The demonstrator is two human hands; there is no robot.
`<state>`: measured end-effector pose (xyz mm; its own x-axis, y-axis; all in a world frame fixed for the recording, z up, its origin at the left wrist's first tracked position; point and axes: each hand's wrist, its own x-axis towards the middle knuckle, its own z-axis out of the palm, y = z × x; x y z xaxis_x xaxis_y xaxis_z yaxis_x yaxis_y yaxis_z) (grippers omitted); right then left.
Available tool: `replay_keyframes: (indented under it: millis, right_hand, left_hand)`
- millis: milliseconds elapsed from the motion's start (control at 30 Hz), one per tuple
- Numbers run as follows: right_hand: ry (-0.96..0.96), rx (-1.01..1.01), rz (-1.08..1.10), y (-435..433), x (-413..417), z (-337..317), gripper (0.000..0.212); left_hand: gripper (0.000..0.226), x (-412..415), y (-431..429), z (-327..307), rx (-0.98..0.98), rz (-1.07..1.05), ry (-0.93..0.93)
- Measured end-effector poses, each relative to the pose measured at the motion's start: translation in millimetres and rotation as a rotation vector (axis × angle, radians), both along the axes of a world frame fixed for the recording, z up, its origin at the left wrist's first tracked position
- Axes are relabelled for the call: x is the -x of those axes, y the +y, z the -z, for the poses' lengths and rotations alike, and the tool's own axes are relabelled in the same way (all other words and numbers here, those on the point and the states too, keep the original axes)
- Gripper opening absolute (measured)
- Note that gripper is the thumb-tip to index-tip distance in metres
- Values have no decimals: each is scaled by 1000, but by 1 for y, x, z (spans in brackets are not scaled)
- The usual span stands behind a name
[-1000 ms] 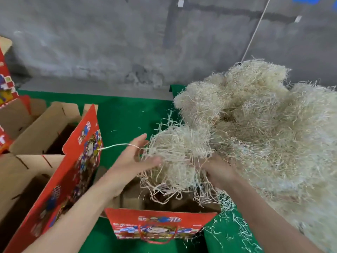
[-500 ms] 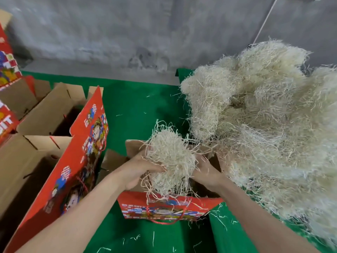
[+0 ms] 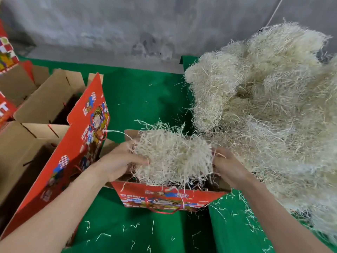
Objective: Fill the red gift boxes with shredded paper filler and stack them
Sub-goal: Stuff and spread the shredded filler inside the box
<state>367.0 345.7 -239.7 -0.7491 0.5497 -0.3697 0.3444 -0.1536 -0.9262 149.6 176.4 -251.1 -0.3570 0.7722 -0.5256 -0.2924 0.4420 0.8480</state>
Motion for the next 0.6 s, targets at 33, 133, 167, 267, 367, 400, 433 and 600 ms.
replay_keyframes:
  millis: [33,133,167,267,367,400,433,600]
  right_hand:
    - [41,31,-37,-5,5,0,22]
    - [102,-8,-187,-16,22,3,22]
    - [107,-10,-233,-20,26,5,27]
    - [96,-86,-193,-21,31,10,40]
    - [119,-4,66,-3,16,5,26]
    - [125,46,144,4,9,4,24]
    - [107,59,193,9,3,3,26]
    - [99,94,166,12,1,4,30]
  left_hand:
    - [73,-4,2,-1,-7,85,-32]
    - [106,-21,16,3,23,191,-29]
    - [100,-29,22,3,37,171,10]
    - [44,-40,35,5,9,49,175]
    - [39,-19,24,8,63,-163,245]
    - [50,-11,18,8,74,-232,234]
    - [63,-5,14,8,90,-275,223]
    - [48,-11,16,10,51,-247,223]
